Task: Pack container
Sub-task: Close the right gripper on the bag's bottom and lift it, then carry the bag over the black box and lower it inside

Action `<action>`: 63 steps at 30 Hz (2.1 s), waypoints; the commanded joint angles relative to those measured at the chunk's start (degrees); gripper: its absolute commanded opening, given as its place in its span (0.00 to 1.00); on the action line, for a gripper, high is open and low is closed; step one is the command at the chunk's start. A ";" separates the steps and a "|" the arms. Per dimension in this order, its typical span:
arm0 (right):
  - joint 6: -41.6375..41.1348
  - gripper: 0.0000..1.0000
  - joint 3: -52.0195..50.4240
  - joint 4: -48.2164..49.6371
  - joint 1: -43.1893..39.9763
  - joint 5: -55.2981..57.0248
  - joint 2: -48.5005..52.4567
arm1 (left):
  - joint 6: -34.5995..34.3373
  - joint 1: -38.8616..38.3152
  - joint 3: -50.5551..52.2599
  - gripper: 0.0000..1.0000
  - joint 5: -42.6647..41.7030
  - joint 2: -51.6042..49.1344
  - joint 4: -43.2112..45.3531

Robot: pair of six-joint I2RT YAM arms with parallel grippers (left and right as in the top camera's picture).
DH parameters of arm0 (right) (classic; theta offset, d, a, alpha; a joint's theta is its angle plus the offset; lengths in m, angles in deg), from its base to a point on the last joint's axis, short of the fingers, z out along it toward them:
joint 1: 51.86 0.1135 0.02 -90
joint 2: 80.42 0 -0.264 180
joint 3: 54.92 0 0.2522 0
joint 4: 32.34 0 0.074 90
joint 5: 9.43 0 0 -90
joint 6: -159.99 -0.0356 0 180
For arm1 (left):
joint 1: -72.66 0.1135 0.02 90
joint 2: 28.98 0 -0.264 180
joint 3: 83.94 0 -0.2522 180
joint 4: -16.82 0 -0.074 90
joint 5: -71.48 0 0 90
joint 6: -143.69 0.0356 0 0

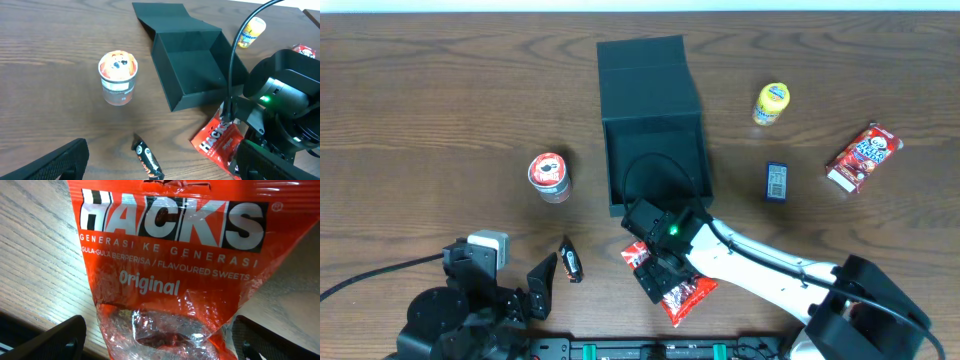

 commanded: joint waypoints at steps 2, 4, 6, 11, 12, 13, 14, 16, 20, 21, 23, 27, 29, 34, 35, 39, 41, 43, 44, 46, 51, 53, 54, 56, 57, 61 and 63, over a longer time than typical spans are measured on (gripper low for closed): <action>-1.36 0.93 0.85 0.33 0.59 0.83 0.09 | -0.17 0.35 -0.72 0.95 -0.17 -0.35 -0.15; -1.55 0.86 0.85 0.52 0.59 0.81 0.09 | -0.17 0.35 -0.72 0.95 -0.17 -0.35 -0.13; -1.55 0.76 0.85 0.81 0.59 0.81 0.09 | -0.17 0.35 -0.72 0.95 -0.17 -0.35 -0.15; -1.97 0.75 0.35 1.66 0.59 0.85 0.09 | -0.17 0.35 -0.72 0.95 -0.17 -0.35 -0.15; -1.97 0.75 0.13 1.81 0.59 0.83 0.09 | -0.17 0.35 -0.72 0.95 -0.17 -0.35 -0.15; -1.97 0.75 -0.07 1.86 0.59 0.83 0.09 | -0.15 0.35 -0.72 0.95 -0.17 -0.35 -0.15; -1.97 0.75 -0.24 1.86 0.59 0.81 0.09 | -0.15 0.35 -0.72 0.95 -0.17 -0.35 -0.13; -1.99 0.74 -0.28 1.86 0.59 0.81 0.09 | -0.15 0.35 -0.72 0.95 -0.17 -0.35 -0.13; -1.99 0.59 -0.28 2.12 0.59 0.81 0.09 | -0.15 0.35 -0.72 0.95 -0.17 -0.35 -0.15; -2.01 0.55 -0.28 2.12 0.59 0.81 0.09 | -0.15 0.35 -0.72 0.95 -0.17 -0.35 -0.15; -2.45 0.50 -0.28 2.10 0.59 0.87 0.09 | -0.15 0.35 -0.72 0.95 -0.17 -0.35 -0.15; -3.28 0.46 -0.28 2.36 0.59 0.85 0.09 | -0.15 0.35 -0.72 0.95 -0.17 -0.35 -0.15; -3.28 0.40 -0.31 2.47 0.59 0.85 0.09 | -0.13 0.35 -0.72 0.95 -0.17 -0.35 -0.15; -3.28 0.29 -0.31 2.49 0.59 0.85 0.09 | 0.02 0.35 -0.72 0.95 -0.15 -0.35 -0.15; -3.28 0.25 -0.31 2.49 0.59 0.85 0.09 | 0.02 0.35 -0.72 0.95 -0.15 -0.35 -0.15; -3.28 0.16 -0.31 2.82 0.59 0.87 0.09 | 0.04 0.35 -0.72 0.95 -0.11 -0.35 -0.15; -3.26 0.11 -0.28 3.08 0.59 1.05 0.07 | 0.04 0.35 -0.72 0.95 0.24 -0.35 -0.15; -3.26 0.04 -0.17 3.08 0.59 1.03 0.07 | 0.09 0.35 -0.72 0.95 0.28 -0.35 -0.15; -3.26 0.01 -0.13 3.06 0.59 1.03 0.07 | 0.09 0.35 -0.72 0.95 0.31 -0.35 -0.17; -3.26 0.02 -0.04 2.97 0.59 0.98 -0.11 | 0.28 0.35 -0.72 0.95 0.33 -0.35 -0.17; -3.26 0.02 2.54 0.09 0.59 0.57 -2.03 | 0.28 0.35 -0.72 0.95 0.46 -0.35 -0.17; -3.26 0.01 4.76 -2.32 0.59 0.57 -3.63 | 0.28 0.35 -0.72 0.95 0.46 -0.35 -0.17; -3.26 0.01 6.01 -3.54 0.59 0.55 -4.61 | 0.26 0.35 -0.72 0.95 0.46 -0.35 -0.17; -3.28 0.01 8.68 -5.73 0.59 0.50 -6.71 | 0.26 0.35 -0.72 0.95 0.46 -0.35 -0.22; -3.45 0.01 10.14 -6.64 0.59 0.35 -7.89 | 0.26 0.35 -0.72 0.95 0.46 -0.35 -0.26; -7.54 0.01 15.74 -7.63 0.55 0.42 -12.48 | 0.26 0.35 -0.72 0.95 0.44 -0.35 -0.66; -13.07 0.02 18.64 -7.58 0.20 1.70 -13.77 | 0.26 0.35 -0.72 0.95 0.44 -0.35 -0.92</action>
